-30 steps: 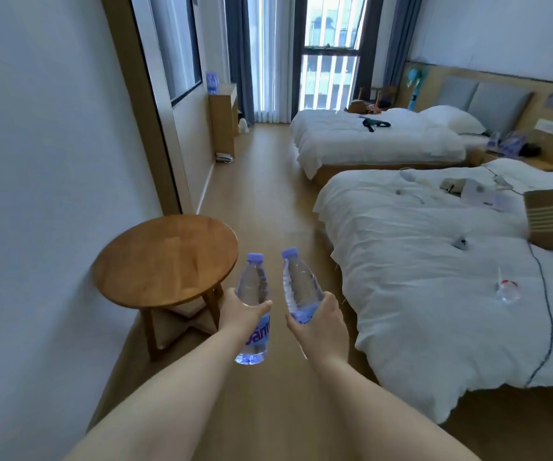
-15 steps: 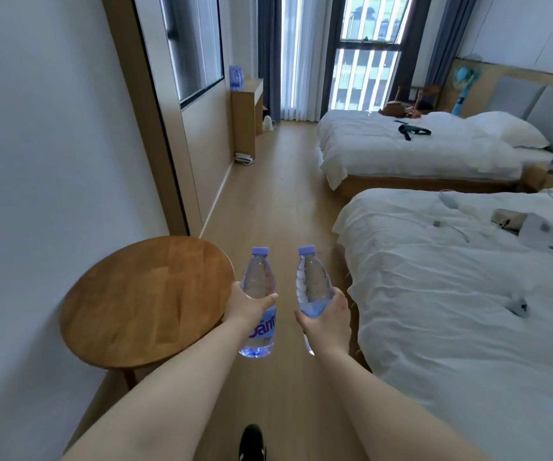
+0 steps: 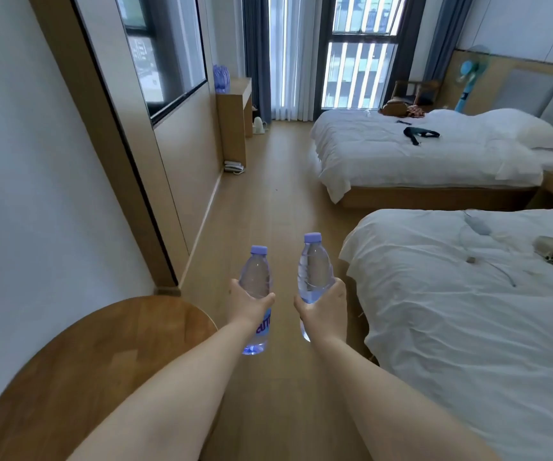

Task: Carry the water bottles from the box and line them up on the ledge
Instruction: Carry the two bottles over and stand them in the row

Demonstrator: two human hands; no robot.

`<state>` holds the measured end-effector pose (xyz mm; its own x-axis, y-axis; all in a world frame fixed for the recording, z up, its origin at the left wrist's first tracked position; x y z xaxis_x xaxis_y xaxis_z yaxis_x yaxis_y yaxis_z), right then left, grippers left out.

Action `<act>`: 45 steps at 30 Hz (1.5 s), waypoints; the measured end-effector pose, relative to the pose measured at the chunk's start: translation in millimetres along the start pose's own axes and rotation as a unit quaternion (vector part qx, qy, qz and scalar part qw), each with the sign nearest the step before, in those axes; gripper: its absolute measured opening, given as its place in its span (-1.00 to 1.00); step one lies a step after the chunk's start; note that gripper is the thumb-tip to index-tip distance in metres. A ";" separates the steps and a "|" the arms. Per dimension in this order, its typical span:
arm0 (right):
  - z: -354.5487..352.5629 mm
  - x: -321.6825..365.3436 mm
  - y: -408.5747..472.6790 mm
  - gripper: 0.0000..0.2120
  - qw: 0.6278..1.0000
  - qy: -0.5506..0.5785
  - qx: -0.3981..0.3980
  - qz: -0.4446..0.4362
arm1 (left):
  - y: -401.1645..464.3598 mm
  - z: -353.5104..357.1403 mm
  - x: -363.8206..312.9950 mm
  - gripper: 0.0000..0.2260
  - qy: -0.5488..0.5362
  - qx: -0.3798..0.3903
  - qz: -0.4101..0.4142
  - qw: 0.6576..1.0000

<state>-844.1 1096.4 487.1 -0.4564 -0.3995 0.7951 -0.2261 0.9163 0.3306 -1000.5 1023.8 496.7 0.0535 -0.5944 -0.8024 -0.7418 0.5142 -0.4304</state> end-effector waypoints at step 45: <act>385.4 -157.7 942.3 -0.27 0.990 -0.084 0.113 -0.007 | 832.2 261.8 -545.4 -0.47 -0.015 -0.058 -0.033 0.998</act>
<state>-1316.9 2011.7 477.2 -0.5835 -0.4291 0.6895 -0.4118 0.8881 0.2042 -1472.0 1937.8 467.8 0.1232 -0.6056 -0.7862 -0.8089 0.3977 -0.4331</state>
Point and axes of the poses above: each hand's wrist, its own y-axis towards the middle knuckle, its own z-axis out of the palm, x = y × z, the point moved 4 cm from there along y, towards the middle knuckle, and after that the axes turned 15 degrees about -z, right-handed, at the moved point
